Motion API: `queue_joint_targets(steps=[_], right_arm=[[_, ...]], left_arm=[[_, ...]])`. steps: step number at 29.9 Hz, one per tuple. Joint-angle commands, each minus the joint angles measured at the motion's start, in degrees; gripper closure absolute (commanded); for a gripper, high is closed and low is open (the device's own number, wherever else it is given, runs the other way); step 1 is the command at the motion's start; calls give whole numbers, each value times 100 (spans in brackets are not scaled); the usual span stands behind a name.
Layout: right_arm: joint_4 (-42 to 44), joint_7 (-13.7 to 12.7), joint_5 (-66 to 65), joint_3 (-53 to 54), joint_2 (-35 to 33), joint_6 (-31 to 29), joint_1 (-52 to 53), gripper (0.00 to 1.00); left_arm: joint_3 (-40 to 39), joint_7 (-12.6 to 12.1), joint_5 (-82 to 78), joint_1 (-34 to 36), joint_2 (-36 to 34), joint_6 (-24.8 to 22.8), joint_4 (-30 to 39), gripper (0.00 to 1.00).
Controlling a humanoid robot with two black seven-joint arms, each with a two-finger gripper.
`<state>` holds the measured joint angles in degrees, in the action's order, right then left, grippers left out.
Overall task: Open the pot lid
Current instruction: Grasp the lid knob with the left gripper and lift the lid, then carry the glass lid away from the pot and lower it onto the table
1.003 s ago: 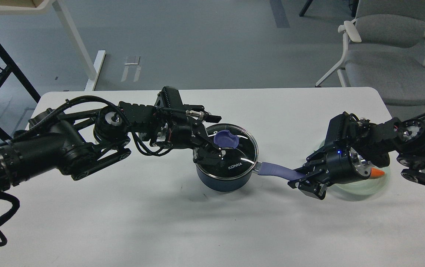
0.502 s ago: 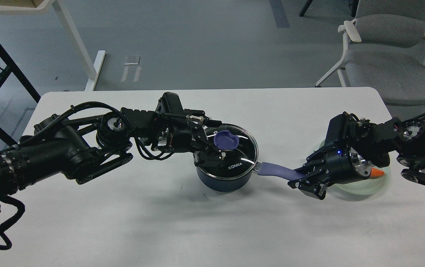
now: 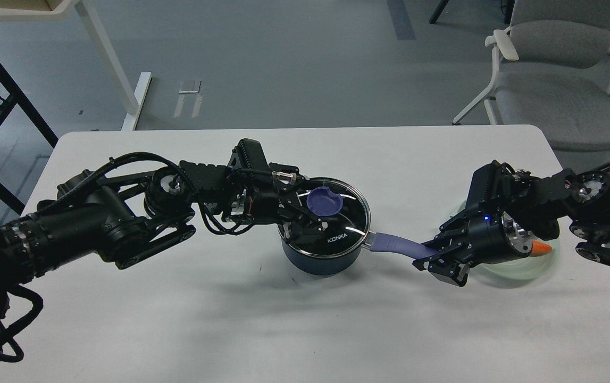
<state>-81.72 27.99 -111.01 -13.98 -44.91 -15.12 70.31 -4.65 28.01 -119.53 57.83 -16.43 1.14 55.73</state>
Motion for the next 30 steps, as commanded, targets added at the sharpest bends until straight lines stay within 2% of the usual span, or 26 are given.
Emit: queue_joint_targets(steps=[1,4,12,18,23,30], right_arm=[[-1,1,0,1,0,0,0,74],[-1,1,0,1,0,0,0,74],[-1,1,9,1,-18,0,9,74],[-1,1,18,1,-27,0,9,74],[-1,1,18,1,-35,0,9,74],[-1,1,18,1,-9,0,17,73]], left_arm=[[-10,-1,0,9,-1,9,-1,53],[-19,-1,18,35,-1,9,8,61],[-45,-1,105,334,-229,9,385,61],[-45,-1,465,431,-1159,44,939,60],[-10,-1,598,326,-2293,377,1449,60],[-10,-1,932,-622,-3375,834,1406,59]])
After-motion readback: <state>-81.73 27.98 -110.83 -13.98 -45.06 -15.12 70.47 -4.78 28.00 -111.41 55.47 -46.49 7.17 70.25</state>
